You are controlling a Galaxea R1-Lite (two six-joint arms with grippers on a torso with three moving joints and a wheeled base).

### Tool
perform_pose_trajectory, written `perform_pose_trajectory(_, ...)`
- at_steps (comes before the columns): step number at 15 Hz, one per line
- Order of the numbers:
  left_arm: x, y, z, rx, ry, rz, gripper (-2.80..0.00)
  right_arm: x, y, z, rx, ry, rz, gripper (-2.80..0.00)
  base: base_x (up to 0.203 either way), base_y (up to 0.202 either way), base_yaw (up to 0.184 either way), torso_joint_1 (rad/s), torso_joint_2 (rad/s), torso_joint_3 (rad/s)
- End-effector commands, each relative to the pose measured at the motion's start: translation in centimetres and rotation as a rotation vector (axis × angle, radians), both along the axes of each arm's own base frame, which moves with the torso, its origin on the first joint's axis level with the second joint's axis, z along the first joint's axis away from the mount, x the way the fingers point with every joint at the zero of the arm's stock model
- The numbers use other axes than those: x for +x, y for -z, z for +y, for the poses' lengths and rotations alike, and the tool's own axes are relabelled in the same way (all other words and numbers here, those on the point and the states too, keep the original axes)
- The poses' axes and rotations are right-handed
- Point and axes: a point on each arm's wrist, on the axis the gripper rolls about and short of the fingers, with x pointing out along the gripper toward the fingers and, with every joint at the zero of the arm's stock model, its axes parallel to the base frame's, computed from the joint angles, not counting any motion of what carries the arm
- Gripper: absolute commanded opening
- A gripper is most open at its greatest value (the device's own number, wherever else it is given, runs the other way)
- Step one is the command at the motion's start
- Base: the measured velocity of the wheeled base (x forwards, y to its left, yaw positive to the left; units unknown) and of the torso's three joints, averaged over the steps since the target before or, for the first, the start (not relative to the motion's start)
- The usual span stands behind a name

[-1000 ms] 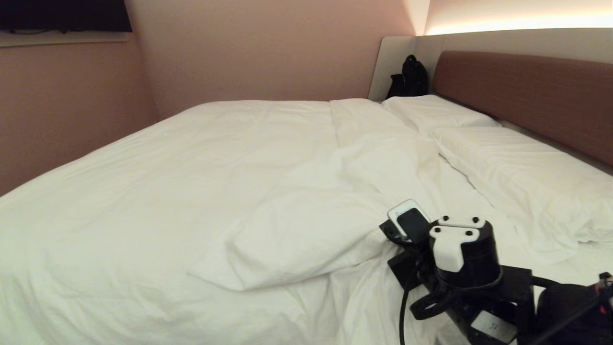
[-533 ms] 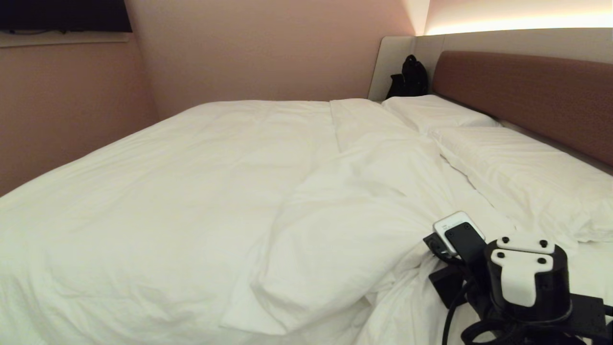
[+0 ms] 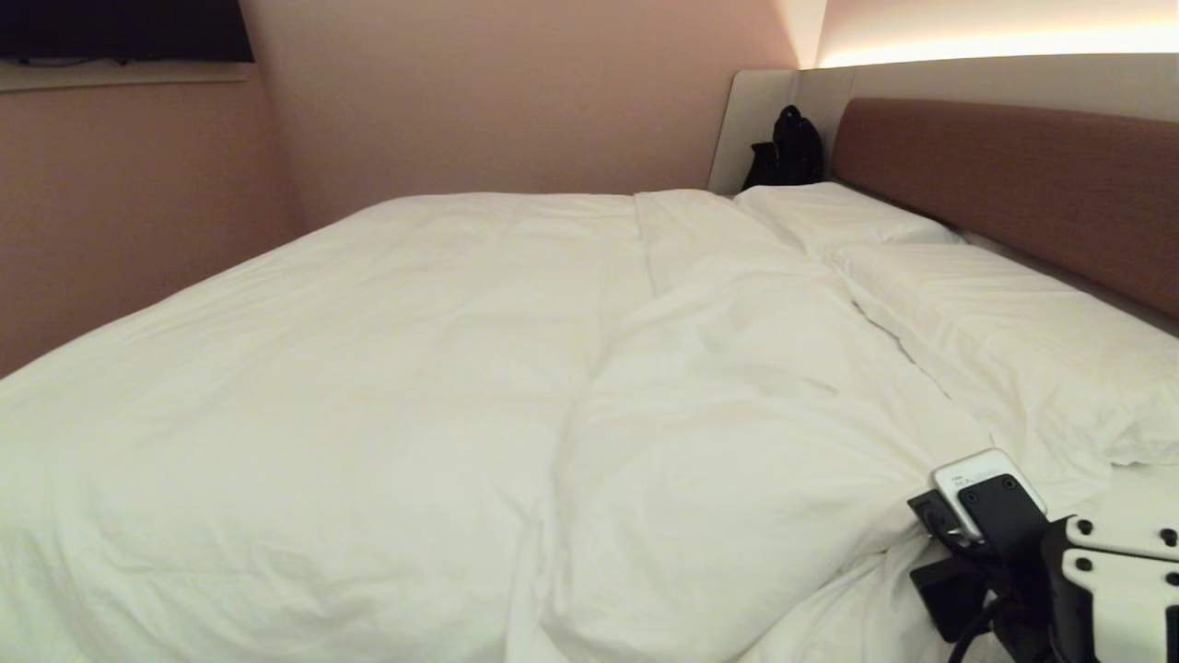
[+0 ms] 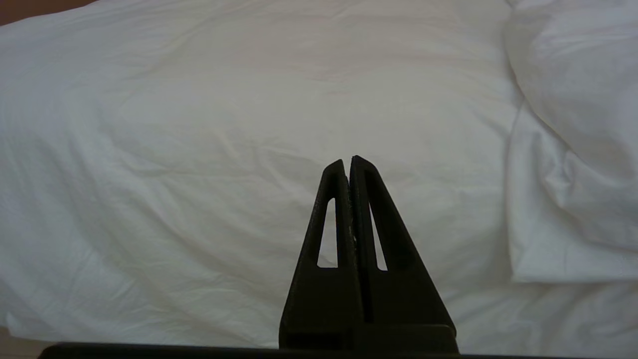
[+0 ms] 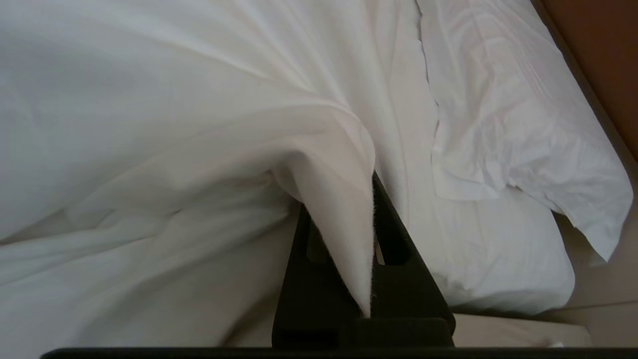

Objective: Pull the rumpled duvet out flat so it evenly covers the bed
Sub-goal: Flatten the corners of the folded blanket

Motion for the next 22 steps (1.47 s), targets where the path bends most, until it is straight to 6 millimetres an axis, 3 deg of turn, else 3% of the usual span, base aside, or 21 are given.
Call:
perform_pose_trajectory(1,0.0,0.0,0.0,-0.001,0.0,-0.001,-2.8,-0.8,-0.1,-0.9,0.012,0.027,-0.019,-2.8,0.0,0.0,0.0,0.0,0.0,0.0)
perform_pose_trajectory(11,0.0,0.0,0.0,-0.001,0.0,-0.001,-2.8,-4.0,0.9,-4.6,0.024,0.09,-0.04,-2.8,0.0,0.0,0.0,0.0,0.0,0.0)
perform_pose_trajectory(17,0.0,0.0,0.0,-0.001,0.0,0.001,-2.8,-4.0,1.0,-4.6,0.015,0.089,-0.027,-2.8,0.0,0.0,0.0,0.0,0.0,0.0)
perform_pose_trajectory(18,0.0,0.0,0.0,-0.001,0.0,-0.001,-2.8,-3.9,1.0,-4.6,0.012,0.088,-0.024,0.0,0.0,0.0,0.0,0.0,0.0,0.0)
perform_pose_trajectory(22,0.0,0.0,0.0,-0.001,0.0,-0.001,-2.8,-4.1,0.9,-4.6,0.013,0.074,-0.027,0.0,0.0,0.0,0.0,0.0,0.0,0.0)
